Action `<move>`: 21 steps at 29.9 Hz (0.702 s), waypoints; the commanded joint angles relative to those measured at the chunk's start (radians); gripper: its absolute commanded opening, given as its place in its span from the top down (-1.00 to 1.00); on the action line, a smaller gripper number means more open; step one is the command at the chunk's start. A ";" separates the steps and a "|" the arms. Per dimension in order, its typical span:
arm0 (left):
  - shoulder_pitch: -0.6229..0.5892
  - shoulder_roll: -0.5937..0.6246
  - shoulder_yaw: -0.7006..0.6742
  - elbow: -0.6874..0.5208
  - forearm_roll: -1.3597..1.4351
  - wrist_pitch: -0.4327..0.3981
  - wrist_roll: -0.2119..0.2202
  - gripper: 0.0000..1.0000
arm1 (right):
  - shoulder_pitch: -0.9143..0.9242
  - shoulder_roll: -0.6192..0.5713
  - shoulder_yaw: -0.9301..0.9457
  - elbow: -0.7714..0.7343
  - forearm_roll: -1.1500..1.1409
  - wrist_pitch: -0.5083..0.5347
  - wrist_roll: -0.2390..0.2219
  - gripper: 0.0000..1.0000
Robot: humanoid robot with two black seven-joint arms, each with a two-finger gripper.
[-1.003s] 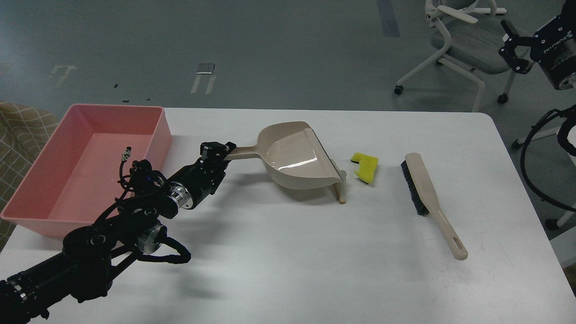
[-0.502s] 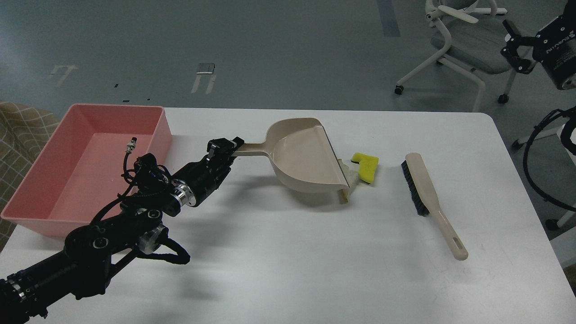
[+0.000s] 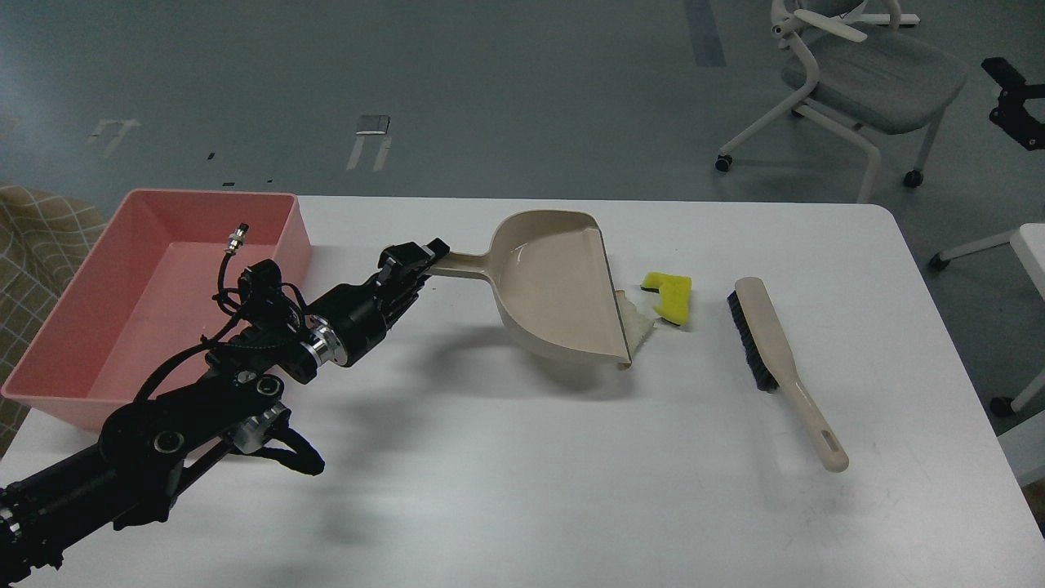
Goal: Sweep and dump garbage into bin
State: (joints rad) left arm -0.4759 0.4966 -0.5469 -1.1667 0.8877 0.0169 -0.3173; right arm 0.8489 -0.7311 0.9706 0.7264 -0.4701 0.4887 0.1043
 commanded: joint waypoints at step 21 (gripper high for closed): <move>0.046 0.063 0.001 -0.018 0.096 0.000 -0.106 0.64 | -0.105 -0.327 -0.206 0.551 -0.651 0.000 -0.021 -1.00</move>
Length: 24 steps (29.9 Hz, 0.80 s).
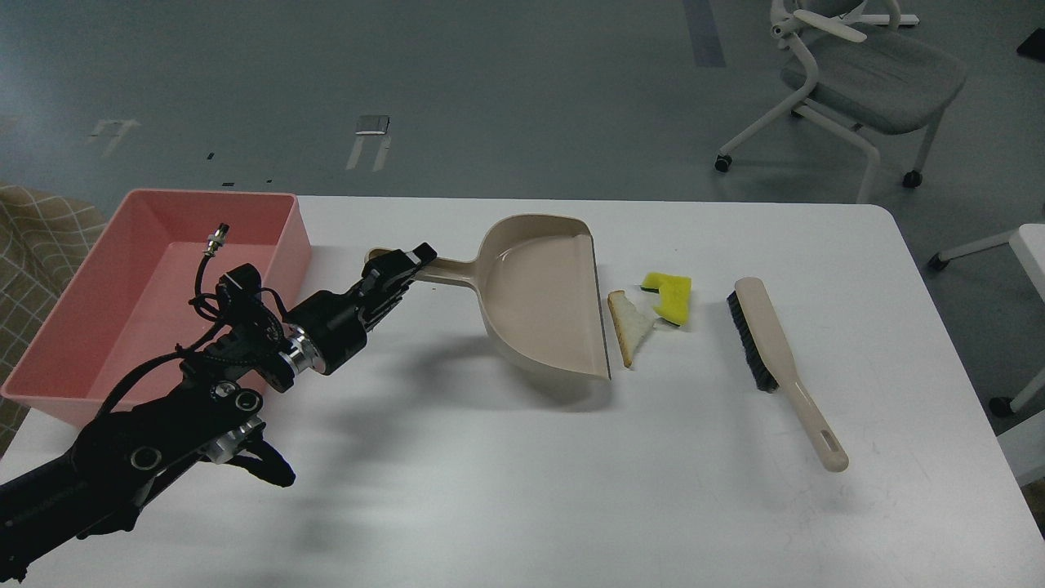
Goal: Sweep and dump garbage into bin
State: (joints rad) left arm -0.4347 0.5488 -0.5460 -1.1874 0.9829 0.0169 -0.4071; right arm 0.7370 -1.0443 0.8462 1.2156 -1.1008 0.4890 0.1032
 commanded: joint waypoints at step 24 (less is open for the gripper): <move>0.030 0.002 0.048 0.008 0.003 0.011 -0.024 0.62 | -0.140 -0.039 -0.176 0.373 -0.077 0.000 -0.275 -1.00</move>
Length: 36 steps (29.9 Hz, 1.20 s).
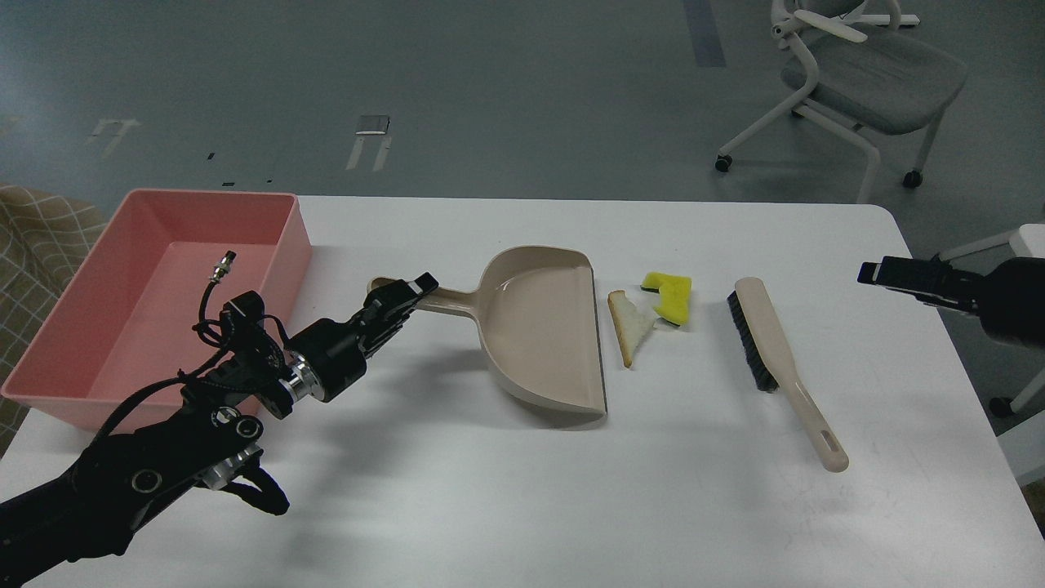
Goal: Sweep and dump garbage into bin
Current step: 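Move the right gripper to the wooden brush handle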
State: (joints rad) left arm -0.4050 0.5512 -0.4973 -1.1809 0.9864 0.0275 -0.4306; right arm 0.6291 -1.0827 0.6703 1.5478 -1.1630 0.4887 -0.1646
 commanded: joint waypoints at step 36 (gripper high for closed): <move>0.000 -0.036 0.002 0.029 -0.002 0.000 -0.004 0.62 | -0.105 0.178 -0.014 0.063 -0.073 0.000 -0.246 -0.91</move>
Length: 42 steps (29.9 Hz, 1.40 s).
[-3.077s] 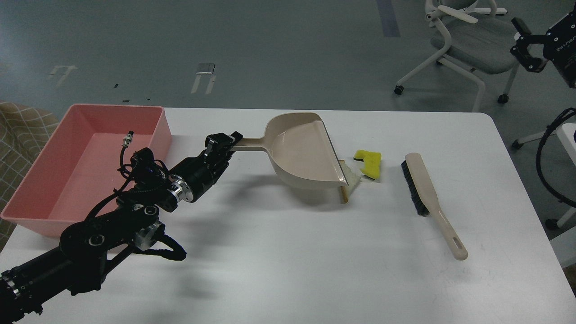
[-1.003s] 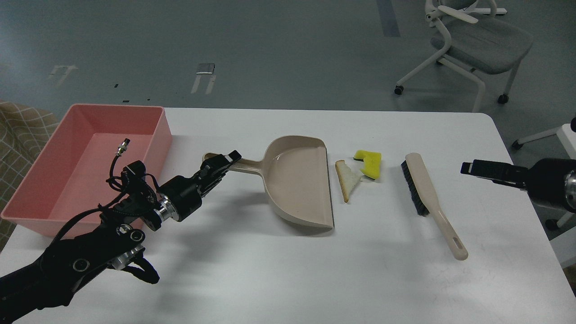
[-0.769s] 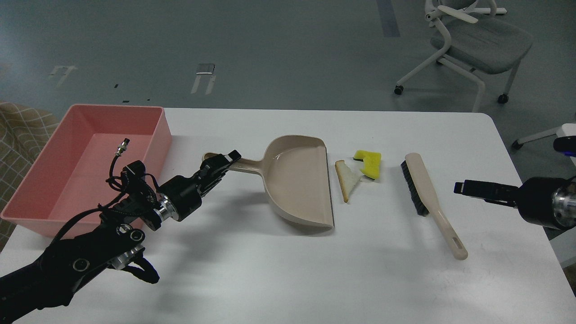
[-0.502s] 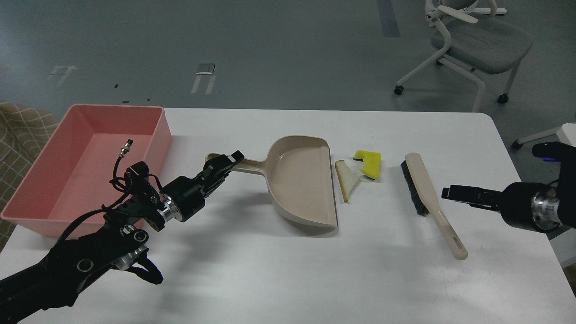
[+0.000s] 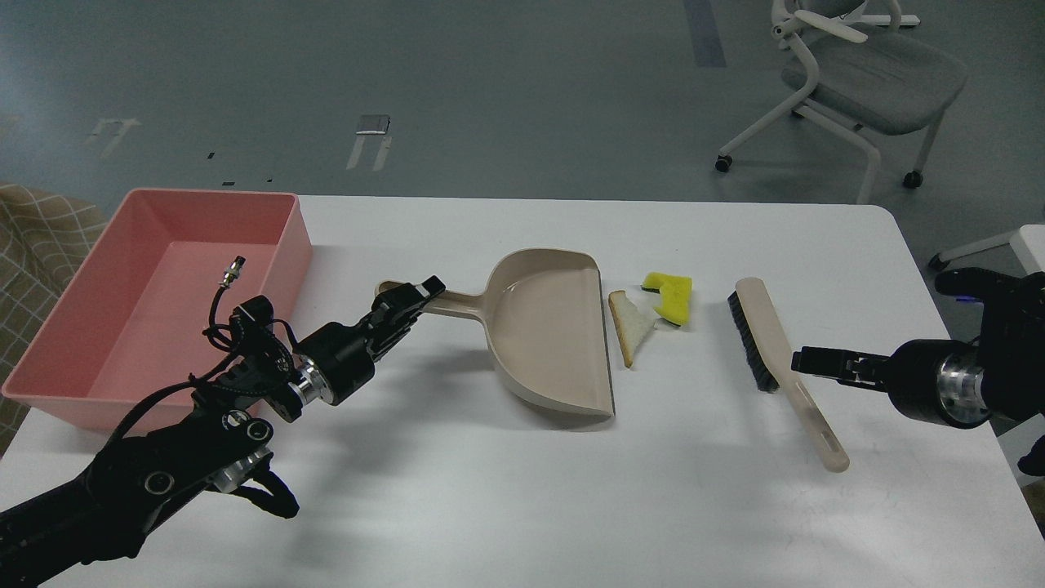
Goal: Sweep and dump garbage into bin
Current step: 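Move the right gripper to the wooden brush handle, then grasp the brush handle with the right gripper and lift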
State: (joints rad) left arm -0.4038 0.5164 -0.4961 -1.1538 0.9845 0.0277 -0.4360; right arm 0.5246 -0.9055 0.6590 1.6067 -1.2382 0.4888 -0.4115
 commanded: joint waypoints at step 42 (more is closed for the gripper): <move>-0.003 -0.010 0.013 0.036 0.000 -0.003 0.008 0.61 | 0.000 0.056 -0.061 0.002 -0.014 0.000 -0.012 -0.30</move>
State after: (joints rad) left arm -0.4072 0.5050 -0.4831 -1.1170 0.9848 0.0248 -0.4275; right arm 0.5296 -0.8519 0.5993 1.6093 -1.2528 0.4887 -0.4234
